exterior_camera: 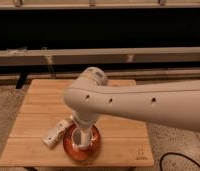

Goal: Place the white sponge in the ceramic cup

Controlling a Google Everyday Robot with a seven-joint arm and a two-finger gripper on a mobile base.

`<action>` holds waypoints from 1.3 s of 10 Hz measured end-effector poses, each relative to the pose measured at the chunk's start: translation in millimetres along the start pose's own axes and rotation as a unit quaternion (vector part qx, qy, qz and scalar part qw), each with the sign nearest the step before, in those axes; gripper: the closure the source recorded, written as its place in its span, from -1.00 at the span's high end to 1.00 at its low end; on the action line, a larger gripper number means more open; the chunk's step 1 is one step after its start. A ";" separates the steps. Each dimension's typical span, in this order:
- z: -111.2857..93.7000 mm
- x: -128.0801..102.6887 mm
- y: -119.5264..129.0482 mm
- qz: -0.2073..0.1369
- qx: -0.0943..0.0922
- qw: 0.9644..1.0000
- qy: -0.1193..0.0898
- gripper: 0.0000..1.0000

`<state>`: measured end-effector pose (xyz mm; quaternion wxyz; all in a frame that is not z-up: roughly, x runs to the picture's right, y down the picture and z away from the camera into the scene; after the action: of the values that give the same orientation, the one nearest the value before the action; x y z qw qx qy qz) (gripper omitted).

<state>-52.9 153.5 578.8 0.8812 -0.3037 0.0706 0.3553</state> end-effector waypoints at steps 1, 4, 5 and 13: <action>-1.4 -0.1 1.2 0.001 -0.001 1.000 -0.005 -0.76; 9.4 -3.1 -4.3 -0.005 0.002 1.000 -0.001 -0.97; 11.3 -1.2 -5.7 -0.001 0.003 1.000 -0.002 -1.00; 31.8 -4.3 -9.4 -0.002 0.007 1.000 0.001 -1.00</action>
<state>-52.7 164.2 610.4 0.8839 -0.2975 0.0735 0.3532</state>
